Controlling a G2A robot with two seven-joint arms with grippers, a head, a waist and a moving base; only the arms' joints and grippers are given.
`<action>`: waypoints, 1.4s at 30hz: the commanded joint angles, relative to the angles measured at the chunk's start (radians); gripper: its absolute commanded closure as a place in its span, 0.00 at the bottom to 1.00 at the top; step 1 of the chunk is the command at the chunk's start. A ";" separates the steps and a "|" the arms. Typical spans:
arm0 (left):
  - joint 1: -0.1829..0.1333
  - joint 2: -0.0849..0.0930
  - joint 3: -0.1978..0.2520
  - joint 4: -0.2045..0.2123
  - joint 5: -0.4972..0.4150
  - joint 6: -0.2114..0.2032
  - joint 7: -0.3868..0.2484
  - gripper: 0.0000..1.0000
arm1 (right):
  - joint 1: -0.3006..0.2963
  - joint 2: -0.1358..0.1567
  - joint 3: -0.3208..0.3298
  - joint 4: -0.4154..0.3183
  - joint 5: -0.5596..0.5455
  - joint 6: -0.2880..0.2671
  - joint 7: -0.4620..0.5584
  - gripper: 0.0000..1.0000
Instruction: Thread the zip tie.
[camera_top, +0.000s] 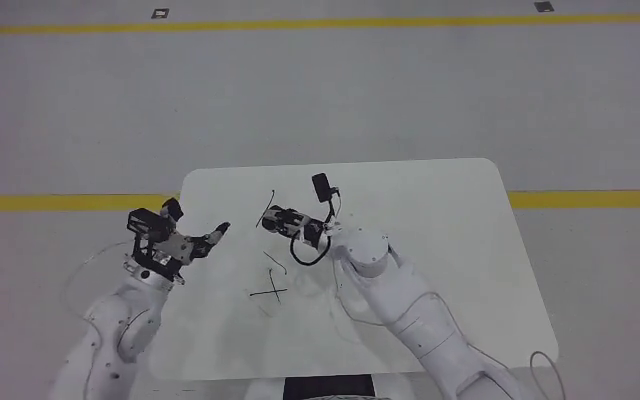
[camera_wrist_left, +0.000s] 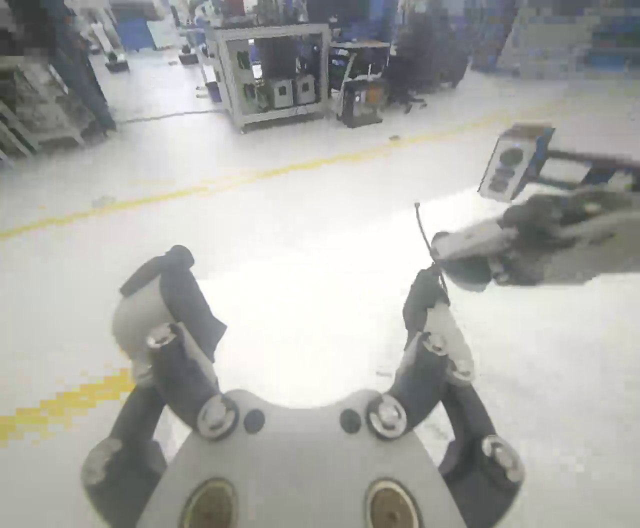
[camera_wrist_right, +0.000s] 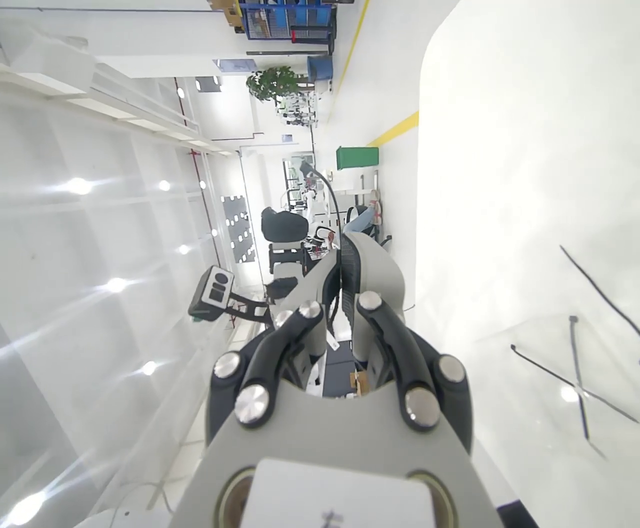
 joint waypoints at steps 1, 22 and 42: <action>0.001 0.002 0.013 0.010 0.115 0.003 0.043 0.00 | 0.014 0.000 -0.003 -0.003 -0.006 0.033 -0.006 1.00; -0.012 0.211 0.161 -0.031 0.271 0.123 0.028 0.00 | 0.046 -0.001 0.013 0.002 0.079 0.120 0.001 1.00; -0.140 0.414 0.430 0.052 0.271 0.376 0.119 0.00 | 0.075 -0.008 -0.017 0.026 0.144 0.187 0.033 1.00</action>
